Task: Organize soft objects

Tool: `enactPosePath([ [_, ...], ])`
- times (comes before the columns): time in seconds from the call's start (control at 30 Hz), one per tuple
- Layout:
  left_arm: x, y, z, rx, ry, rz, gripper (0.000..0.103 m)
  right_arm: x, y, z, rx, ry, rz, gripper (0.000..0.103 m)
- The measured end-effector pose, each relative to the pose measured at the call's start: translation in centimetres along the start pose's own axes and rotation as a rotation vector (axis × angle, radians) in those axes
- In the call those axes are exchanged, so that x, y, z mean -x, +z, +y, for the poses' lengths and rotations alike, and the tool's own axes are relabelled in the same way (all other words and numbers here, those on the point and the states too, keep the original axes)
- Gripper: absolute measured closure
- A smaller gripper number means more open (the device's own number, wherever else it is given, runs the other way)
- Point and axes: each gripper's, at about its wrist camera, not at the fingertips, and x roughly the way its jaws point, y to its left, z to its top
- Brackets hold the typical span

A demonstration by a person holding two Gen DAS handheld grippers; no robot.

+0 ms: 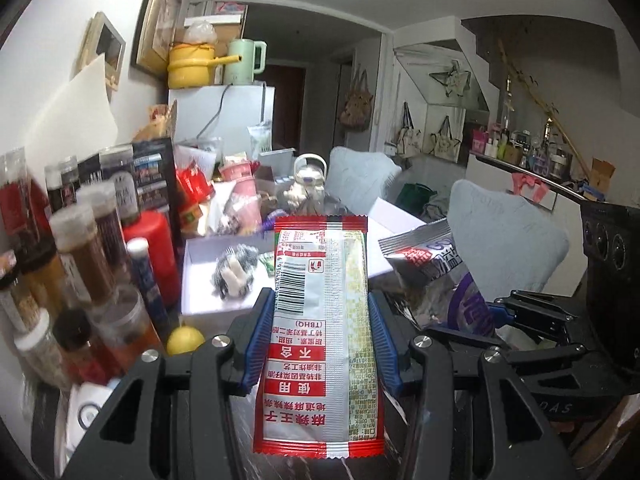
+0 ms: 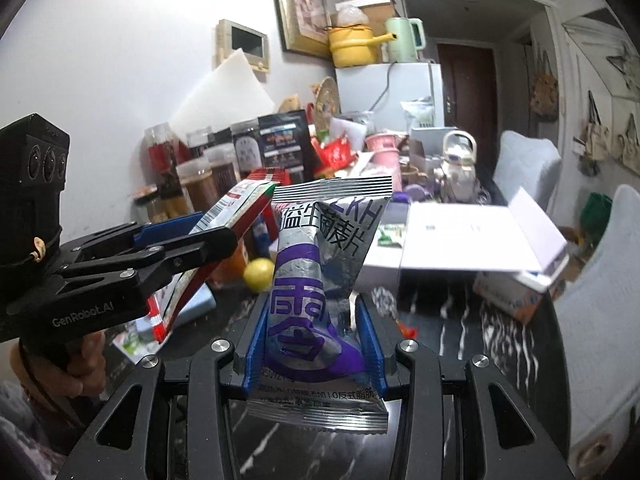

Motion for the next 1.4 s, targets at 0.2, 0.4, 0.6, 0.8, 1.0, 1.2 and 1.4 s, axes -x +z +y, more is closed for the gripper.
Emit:
enactPosePath([
  [0.2, -1.9, 2.4, 1.3, -0.007, 0.011, -0.032, 0.057, -2.1, 2.8, -0.8, 0.009, 0.014, -0.013, 0.062],
  [0.4, -4.7, 5.1, 3.2, -0.002, 0.029, -0.066, 0.057, -5.2, 6.1, -2.2, 0.025, -0.001, -0.026, 0.062],
  [0.6, -7.3, 7.7, 5.1, 0.005, 0.054, -0.101, 0.057, -7.9, 9.5, -3.7, 0.031, -0.002, -0.054, 0.073],
  [0.8, -10.8, 8.9, 6.5, 0.007, 0.076, -0.082, 0.057, -12.1, 11.6, -4.9, 0.048, 0.013, -0.040, 0.094],
  [1.0, -11.7, 7.8, 6.7, -0.008, 0.089, -0.035, 0.057, -15.0, 9.9, -6.1, 0.013, 0.019, 0.056, 0.094],
  [1.2, -10.8, 6.6, 6.5, 0.007, 0.078, -0.013, 0.057, -14.5, 8.3, -5.6, 0.022, 0.002, 0.094, 0.076],
  [1.4, -9.0, 5.5, 5.8, 0.020, 0.072, -0.008, 0.057, -11.7, 7.1, -4.7, 0.019, -0.001, 0.087, 0.054],
])
